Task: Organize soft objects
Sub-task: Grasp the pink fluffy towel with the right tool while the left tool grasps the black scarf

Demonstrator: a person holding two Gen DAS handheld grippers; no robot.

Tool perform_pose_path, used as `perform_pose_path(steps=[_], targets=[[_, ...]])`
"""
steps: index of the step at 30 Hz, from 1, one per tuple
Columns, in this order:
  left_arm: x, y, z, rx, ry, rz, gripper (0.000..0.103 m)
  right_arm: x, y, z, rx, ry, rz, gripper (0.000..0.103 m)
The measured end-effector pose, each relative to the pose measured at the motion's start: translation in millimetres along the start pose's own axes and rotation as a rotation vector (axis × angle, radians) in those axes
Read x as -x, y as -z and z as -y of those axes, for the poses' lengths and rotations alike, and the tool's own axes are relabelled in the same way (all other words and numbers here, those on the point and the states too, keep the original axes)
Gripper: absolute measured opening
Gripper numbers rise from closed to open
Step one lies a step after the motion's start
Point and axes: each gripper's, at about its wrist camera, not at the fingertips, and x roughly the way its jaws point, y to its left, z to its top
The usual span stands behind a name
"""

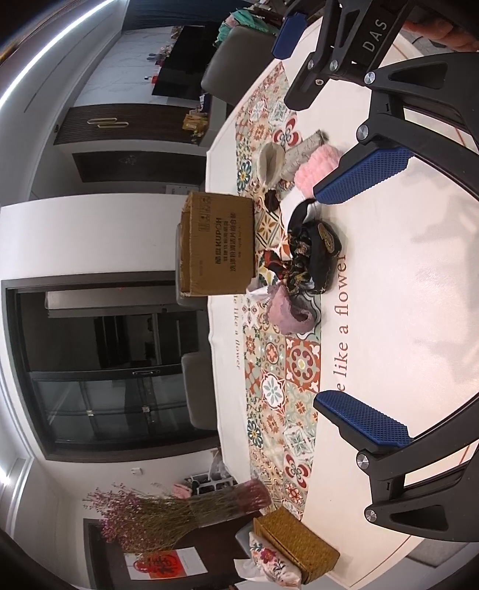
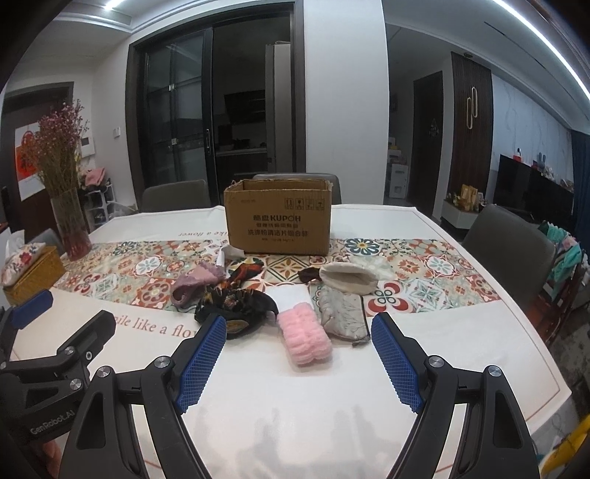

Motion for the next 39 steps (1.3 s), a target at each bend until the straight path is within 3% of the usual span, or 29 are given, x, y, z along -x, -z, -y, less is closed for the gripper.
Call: perform_pose_path(steps=[14,23,39], targets=[[-61,-2,1,-0.031,0.016,-0.062,0.103,-63,-7,-4,0.009,0.017,-0.059,0.082],[-102,6,11,-0.069,0.033,-0.131,0.103,-107,6,-1,0.005,0.018,-0.156,0.082],[-171,10,27,-0.097,0.148,-0.247,0.098,-169,30,8,-0.023,-0.003,-0.293,0.080]])
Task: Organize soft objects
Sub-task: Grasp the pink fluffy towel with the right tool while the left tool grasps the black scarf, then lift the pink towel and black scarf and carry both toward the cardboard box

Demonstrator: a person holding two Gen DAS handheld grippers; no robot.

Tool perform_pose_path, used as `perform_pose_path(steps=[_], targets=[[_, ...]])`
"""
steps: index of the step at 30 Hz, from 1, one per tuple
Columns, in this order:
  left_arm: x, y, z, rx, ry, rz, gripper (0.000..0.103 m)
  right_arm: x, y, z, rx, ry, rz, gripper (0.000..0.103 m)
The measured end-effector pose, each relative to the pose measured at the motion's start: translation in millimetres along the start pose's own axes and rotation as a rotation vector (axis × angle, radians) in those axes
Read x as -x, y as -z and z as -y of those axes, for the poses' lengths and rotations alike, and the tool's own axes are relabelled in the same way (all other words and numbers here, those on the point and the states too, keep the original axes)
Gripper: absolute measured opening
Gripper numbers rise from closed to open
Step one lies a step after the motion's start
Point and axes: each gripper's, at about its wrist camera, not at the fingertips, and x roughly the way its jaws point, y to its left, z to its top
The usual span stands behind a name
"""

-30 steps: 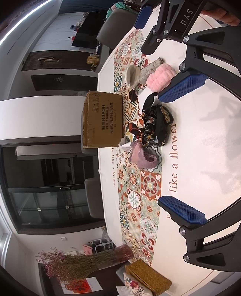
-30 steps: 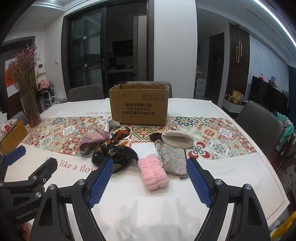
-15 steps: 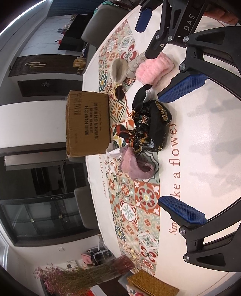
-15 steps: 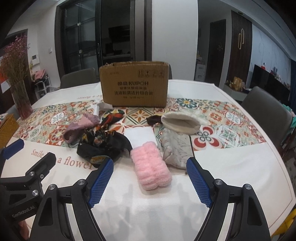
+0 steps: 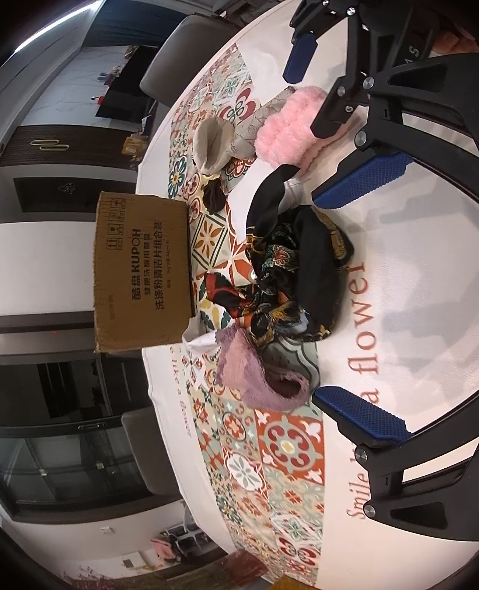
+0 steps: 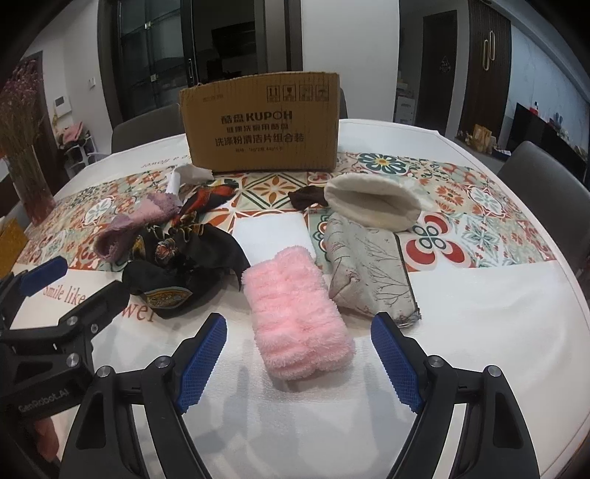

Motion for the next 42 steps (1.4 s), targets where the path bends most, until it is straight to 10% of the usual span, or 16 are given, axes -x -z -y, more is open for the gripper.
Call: perform_pose_path(steps=[14,28,42], targets=[[-55,-7,7,-0.031,0.044,-0.108,0.095,-39,1,8,-0.047,-0.021,-0.107,0.063],[-63,-4,19,-0.053,0.095,-0.127,0.020,-38,1,10,-0.060,-0.064,-0.093,0.048],[-16,-11,14,-0.005,0.097,-0.004,0.016,1,-5,1,-0.013,-0.075,0.018,0.046]])
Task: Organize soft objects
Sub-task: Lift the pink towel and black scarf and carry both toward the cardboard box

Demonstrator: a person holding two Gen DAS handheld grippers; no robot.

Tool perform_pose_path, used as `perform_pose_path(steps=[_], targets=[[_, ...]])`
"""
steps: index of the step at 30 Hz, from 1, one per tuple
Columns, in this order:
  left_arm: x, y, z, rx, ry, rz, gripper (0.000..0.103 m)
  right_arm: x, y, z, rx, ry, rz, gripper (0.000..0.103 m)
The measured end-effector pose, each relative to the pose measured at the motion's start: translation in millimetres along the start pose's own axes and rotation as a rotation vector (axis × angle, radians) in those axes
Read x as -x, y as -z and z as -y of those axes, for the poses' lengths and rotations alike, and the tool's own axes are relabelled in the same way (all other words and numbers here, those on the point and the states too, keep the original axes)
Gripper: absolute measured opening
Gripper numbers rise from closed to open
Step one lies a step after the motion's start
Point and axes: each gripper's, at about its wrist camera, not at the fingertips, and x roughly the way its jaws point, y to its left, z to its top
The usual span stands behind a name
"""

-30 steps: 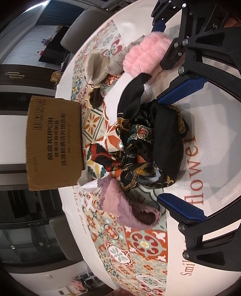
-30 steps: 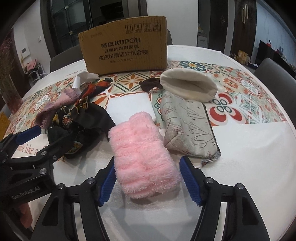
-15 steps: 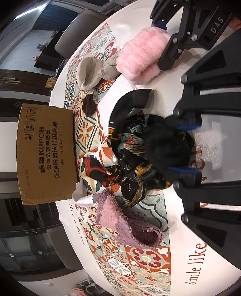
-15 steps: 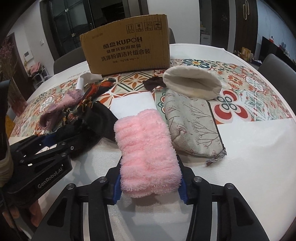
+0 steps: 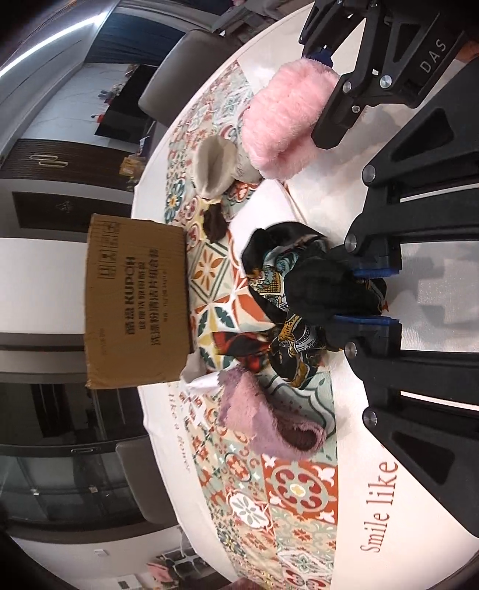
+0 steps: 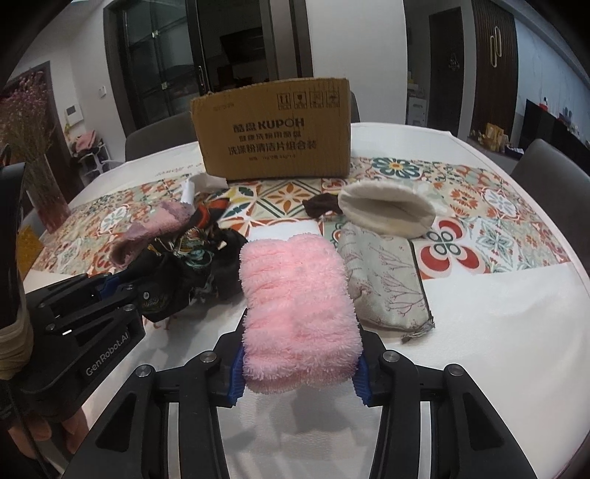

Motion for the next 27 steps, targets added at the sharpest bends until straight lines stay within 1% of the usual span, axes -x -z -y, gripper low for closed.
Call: perform_pose_path(steps=[11,19,27], targets=[[35,-25,-2,0.010,0.015,0.090,0.016,19,-17,-2,-0.007,0.004,0.057,0.046],[53,-51,-7,0.023,0.029,0.141,0.016,35,-41,-6,-0.010,-0.006,0.106,0.046],[67,-86,-11,0.007,0.042,0.211,0.016,43,-71,-8,-0.021,-0.023,0.148,0.046]])
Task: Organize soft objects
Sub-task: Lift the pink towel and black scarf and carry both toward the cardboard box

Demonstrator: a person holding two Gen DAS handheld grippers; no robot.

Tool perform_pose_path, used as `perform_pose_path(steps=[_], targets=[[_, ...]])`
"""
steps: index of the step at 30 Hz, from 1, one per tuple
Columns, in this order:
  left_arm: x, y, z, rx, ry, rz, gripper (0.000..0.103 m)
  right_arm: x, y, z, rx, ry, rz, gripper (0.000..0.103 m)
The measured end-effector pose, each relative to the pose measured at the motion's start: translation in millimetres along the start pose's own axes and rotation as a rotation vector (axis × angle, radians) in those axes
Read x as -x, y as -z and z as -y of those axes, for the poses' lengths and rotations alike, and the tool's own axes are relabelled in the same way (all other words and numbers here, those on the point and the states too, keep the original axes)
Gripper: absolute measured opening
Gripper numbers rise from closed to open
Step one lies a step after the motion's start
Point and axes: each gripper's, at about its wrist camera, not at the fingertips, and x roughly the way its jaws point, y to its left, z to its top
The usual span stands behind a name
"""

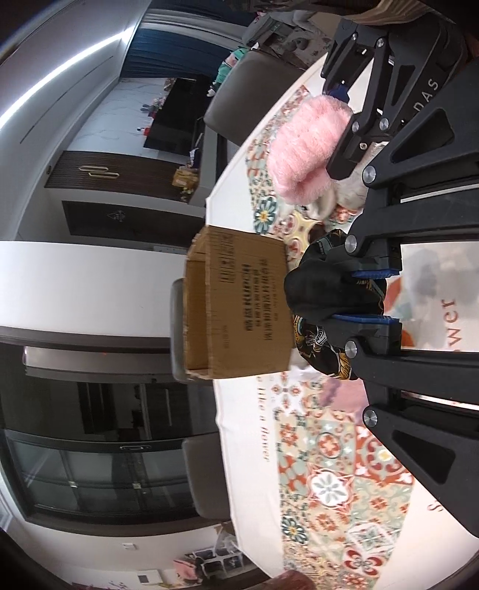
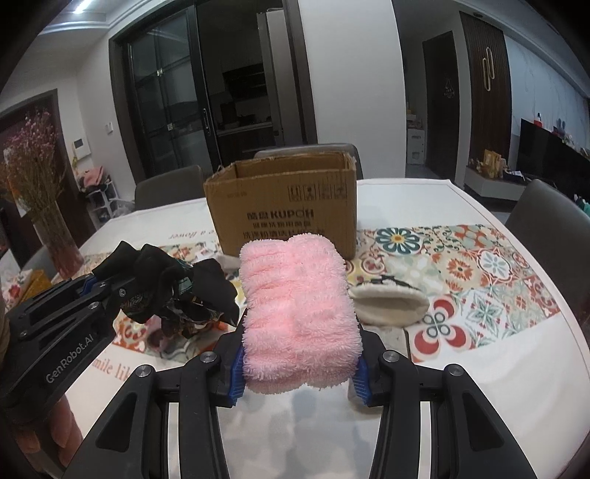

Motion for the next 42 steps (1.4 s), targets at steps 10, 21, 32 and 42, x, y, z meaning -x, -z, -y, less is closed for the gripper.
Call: perform_pose_path(steps=[10,21,32,42], targets=[[0,-51,-4,-0.019,0.008,0.066,0.016,-6,-45,2,-0.024,-0.032,0.031,0.046],[-4,-104,-7,-0.051,-0.006,0.154,0.016,-12,-96,11,-0.061,-0.080,0.071,0.046],[-28,-162,-11,-0.061,-0.002,0.172,0.016,-23,-156,14,-0.034,-0.117,0.118,0.046],[-72,-204,-14,-0.068,-0.004,0.165,0.016,-50,-207,19,0.009,-0.116,0.105,0.046]])
